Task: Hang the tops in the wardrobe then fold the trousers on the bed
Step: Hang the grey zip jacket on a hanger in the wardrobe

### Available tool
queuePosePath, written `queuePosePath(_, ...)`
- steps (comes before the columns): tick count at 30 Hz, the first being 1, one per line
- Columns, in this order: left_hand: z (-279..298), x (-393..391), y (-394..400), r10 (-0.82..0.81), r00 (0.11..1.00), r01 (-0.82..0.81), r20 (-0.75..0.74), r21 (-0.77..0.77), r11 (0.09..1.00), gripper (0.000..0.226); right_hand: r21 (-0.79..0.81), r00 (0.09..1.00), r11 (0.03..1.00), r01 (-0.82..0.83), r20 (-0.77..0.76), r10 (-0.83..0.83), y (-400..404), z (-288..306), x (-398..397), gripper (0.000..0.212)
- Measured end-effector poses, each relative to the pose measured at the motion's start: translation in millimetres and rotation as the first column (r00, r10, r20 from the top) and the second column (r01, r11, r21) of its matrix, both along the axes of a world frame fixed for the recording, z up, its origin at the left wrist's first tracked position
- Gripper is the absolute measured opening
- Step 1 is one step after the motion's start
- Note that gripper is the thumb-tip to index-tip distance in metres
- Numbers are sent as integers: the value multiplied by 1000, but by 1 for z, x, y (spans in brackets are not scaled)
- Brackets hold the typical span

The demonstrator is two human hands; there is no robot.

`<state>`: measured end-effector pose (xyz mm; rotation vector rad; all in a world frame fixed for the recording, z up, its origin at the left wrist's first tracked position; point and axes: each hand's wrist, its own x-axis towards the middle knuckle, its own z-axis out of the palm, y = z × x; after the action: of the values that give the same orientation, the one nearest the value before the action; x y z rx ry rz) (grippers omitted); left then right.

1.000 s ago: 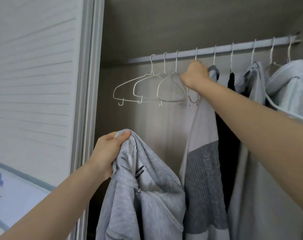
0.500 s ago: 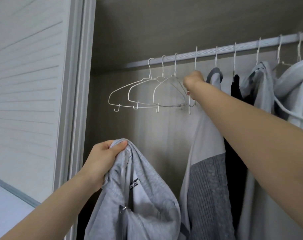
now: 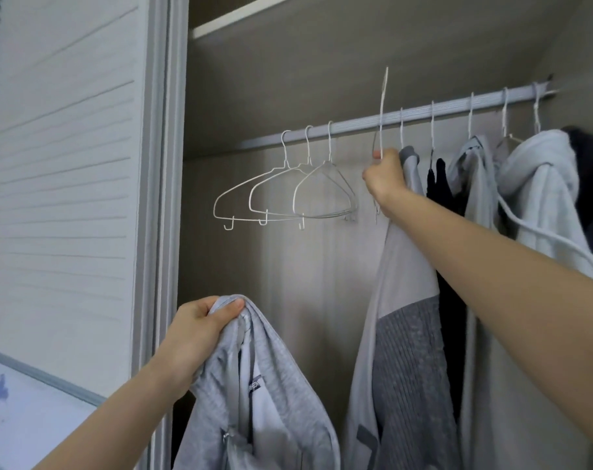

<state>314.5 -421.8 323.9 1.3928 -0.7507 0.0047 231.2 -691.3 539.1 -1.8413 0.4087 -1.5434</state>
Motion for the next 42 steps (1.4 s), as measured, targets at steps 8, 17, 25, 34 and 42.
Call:
queuePosePath(8, -13, -23, 9, -3, 1000, 3, -1, -10, 1000, 19, -84, 973, 979, -183, 124, 193, 83, -136, -53, 30)
queuePosePath(17, -29, -61, -1, -44, 999, 44, -25, 8, 999, 21, 329, 913, 854, -404, 88, 399, 130, -216, -127, 28)
queuePosePath(25, -48, -83, 5, 141, 988, -149, 59, 155, 977, 30, 235, 901, 880, -412, -34, 431, 120, -262, -187, 24)
queuePosePath(34, -74, -114, 4, 331, 917, -393, 223, 361, 846, 31, 58, 787, 804, -591, -175, 591, 118, -279, -260, 30)
queuePosePath(42, -75, -145, 4, 210, 941, -309, 266, 422, 852, 37, 159, 634, 758, -633, -456, 625, 119, -296, -251, 23)
